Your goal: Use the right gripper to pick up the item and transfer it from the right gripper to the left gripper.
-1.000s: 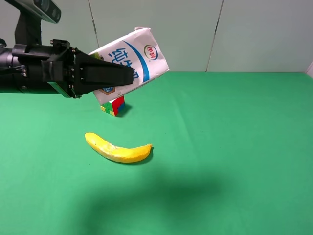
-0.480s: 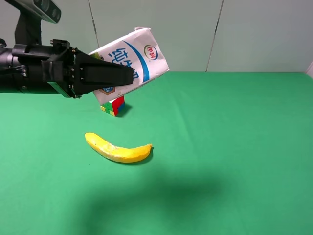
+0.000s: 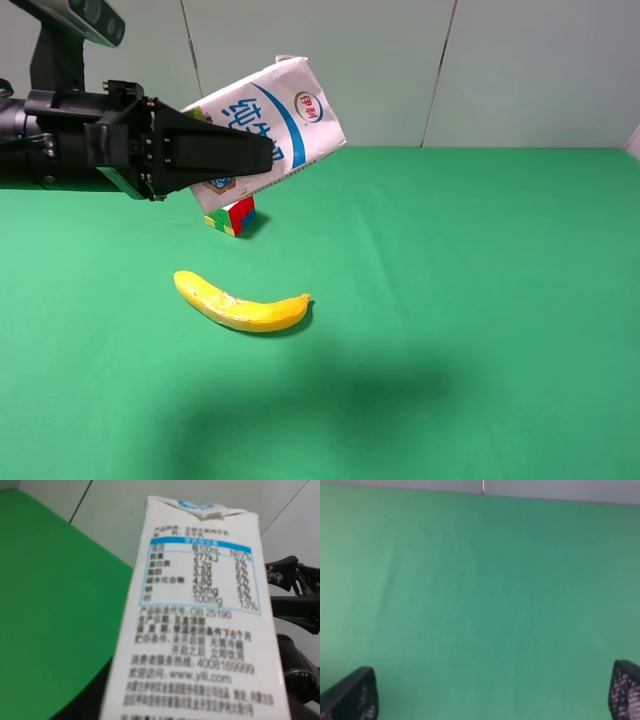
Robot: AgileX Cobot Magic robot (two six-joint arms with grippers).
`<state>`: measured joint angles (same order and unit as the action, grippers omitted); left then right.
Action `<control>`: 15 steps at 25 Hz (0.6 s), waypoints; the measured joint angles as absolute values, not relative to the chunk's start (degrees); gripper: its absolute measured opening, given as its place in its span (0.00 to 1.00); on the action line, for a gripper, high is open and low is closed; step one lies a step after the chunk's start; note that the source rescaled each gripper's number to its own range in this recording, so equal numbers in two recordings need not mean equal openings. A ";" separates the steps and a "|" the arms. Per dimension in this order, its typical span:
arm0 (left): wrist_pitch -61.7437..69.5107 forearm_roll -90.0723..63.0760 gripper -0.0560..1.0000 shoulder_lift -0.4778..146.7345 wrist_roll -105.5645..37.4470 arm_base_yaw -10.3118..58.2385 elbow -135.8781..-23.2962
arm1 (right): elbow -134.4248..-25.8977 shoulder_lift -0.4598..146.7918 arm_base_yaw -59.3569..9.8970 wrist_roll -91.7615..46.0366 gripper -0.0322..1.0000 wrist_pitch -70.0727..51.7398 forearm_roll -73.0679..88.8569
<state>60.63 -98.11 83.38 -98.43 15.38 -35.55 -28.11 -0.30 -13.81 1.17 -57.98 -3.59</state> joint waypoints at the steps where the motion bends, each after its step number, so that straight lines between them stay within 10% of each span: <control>1: 60.63 -98.11 0.05 83.38 -98.43 15.38 -35.55 | -28.11 -0.30 -13.81 1.17 1.00 -57.98 -3.53; 15: 60.58 -97.92 0.05 83.38 -98.43 15.38 -35.55 | -28.11 -0.30 -9.15 1.21 1.00 -57.93 -3.28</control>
